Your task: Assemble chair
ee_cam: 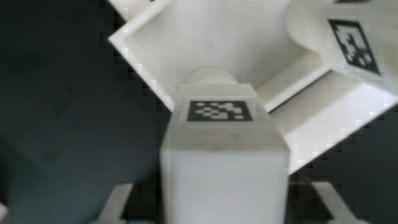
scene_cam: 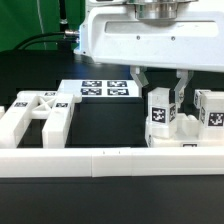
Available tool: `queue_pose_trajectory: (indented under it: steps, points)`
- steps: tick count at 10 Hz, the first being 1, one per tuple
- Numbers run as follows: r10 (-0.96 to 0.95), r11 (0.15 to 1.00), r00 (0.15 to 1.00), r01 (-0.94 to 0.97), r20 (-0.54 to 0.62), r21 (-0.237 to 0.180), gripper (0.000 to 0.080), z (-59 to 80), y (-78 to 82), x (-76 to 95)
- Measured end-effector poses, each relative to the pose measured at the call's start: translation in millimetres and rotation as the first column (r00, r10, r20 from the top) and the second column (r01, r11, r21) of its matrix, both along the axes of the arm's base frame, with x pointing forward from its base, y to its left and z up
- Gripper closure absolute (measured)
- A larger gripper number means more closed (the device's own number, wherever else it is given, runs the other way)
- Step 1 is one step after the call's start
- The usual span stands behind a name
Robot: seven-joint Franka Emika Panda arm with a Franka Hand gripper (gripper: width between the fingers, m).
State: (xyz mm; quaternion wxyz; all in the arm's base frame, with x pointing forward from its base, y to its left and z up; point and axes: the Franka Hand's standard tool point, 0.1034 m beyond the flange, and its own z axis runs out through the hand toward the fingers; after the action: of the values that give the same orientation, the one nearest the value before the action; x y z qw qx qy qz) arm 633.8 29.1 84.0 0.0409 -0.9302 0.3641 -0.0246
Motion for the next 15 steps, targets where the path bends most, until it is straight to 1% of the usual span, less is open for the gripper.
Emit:
queue_pose_trajectory:
  steps: [1, 2, 3, 4, 6, 9, 10, 11, 12, 13, 14, 15]
  points:
    - [-0.09, 0.996, 0.996, 0.09, -0.005, 0.008, 0.0514, -0.1, 1.7, 0.0]
    - [-0.198, 0.98, 0.98, 0.198, -0.012, 0.025, 0.0514, -0.1, 3.6, 0.2]
    - [-0.288, 0.957, 0.957, 0.289, -0.021, 0.031, 0.0514, -0.3, 4.7, 0.0]
    - [-0.371, 0.928, 0.928, 0.372, -0.032, 0.035, 0.0514, -0.8, 6.1, -0.3]
    - [-0.556, 0.829, 0.83, 0.558, -0.055, 0.045, 0.0514, -0.8, 10.8, 0.4]
    - [-0.711, 0.695, 0.698, 0.716, -0.086, 0.058, 0.0514, -1.2, 14.6, 0.5]
    - [-0.722, 0.684, 0.687, 0.727, -0.088, 0.058, 0.0514, -1.3, 14.6, 0.5]
    - [-0.683, 0.724, 0.726, 0.688, -0.081, 0.059, 0.0514, -0.6, 14.7, 0.7]
    - [-0.639, 0.763, 0.765, 0.643, -0.072, 0.062, 0.0353, 1.2, 15.3, 1.4]
    - [-0.633, 0.768, 0.771, 0.637, -0.072, 0.062, 0.0225, 1.3, 18.2, 1.3]
    - [-0.602, 0.794, 0.796, 0.605, -0.068, 0.06, 0.0173, 0.3, 18.0, 1.0]
    - [-0.553, 0.829, 0.831, 0.556, -0.061, 0.059, 0.0173, 0.0, 17.7, 0.9]
